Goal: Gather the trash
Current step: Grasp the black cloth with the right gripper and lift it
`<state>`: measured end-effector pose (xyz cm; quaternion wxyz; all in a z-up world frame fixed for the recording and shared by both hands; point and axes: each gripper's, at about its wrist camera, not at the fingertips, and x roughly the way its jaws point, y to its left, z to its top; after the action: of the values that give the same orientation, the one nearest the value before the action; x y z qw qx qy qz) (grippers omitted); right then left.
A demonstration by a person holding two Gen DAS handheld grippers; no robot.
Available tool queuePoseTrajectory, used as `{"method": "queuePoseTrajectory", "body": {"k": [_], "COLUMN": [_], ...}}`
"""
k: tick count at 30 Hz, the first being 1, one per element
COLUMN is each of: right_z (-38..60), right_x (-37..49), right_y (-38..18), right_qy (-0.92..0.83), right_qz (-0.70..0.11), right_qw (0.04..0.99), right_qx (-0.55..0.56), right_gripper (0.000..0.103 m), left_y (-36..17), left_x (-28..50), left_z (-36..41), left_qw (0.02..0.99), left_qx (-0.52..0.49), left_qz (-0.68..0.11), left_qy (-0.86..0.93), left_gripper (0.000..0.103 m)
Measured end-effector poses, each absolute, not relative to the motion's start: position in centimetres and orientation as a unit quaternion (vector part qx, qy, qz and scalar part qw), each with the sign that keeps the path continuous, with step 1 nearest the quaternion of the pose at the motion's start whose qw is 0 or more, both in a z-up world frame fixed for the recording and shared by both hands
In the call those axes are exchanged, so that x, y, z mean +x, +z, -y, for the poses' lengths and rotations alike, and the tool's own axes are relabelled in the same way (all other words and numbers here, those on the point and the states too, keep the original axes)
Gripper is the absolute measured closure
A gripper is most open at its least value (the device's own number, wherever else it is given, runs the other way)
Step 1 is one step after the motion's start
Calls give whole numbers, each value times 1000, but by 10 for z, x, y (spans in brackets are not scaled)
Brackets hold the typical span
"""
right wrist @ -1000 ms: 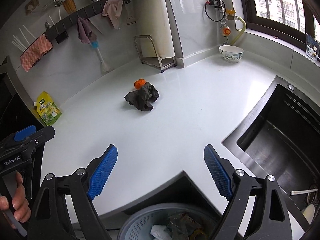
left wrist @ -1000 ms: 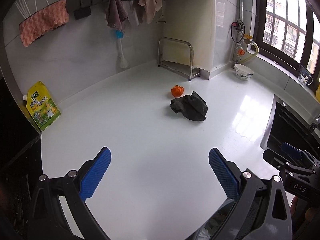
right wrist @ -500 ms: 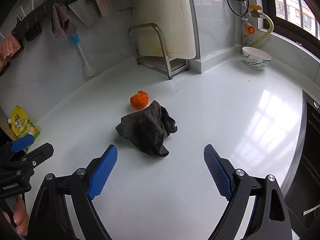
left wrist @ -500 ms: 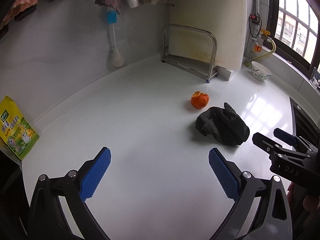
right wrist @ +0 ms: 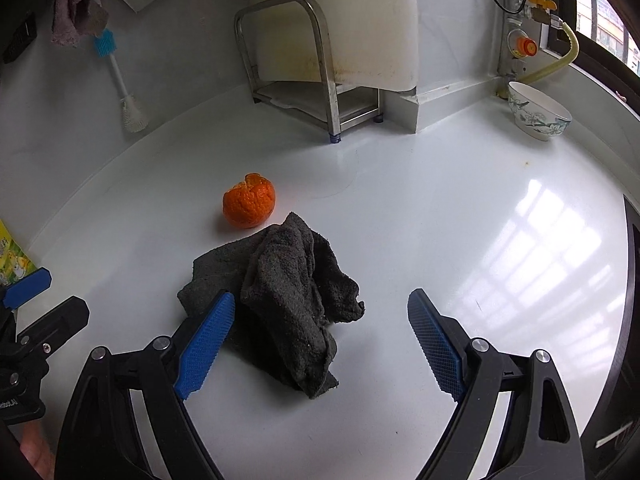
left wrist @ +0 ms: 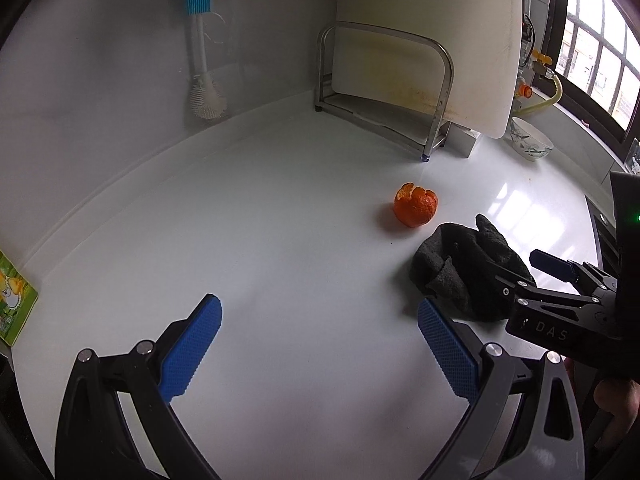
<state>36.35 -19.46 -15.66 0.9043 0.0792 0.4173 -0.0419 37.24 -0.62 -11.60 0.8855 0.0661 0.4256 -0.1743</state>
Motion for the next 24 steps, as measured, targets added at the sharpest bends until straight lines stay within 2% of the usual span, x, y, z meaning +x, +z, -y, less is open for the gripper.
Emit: {"method": "queuePoseTrajectory", "body": {"k": [12, 14, 16, 19, 24], "right_z": [184, 182, 179, 182, 203], "right_x": [388, 388, 388, 387, 382], "right_y": [-177, -178, -177, -176, -174], "right_qy": [-40, -35, -30, -13, -2], "right_qz": [-425, -420, -417, -416, -411], "right_qw": [903, 905, 907, 907, 904], "right_qx": [52, 50, 40, 56, 122], "right_gripper": [20, 29, 48, 60, 71], "left_y": [-132, -133, -133, -133, -136], "left_x": [385, 386, 387, 388, 390], "left_z": [3, 4, 5, 9, 17], "left_qw": [882, 881, 881, 881, 879], "left_qx": [56, 57, 59, 59, 62], "left_qz": [-436, -438, -439, -438, -441], "left_qy": [-168, -167, -167, -169, -174], "left_gripper": [6, 6, 6, 6, 6]}}
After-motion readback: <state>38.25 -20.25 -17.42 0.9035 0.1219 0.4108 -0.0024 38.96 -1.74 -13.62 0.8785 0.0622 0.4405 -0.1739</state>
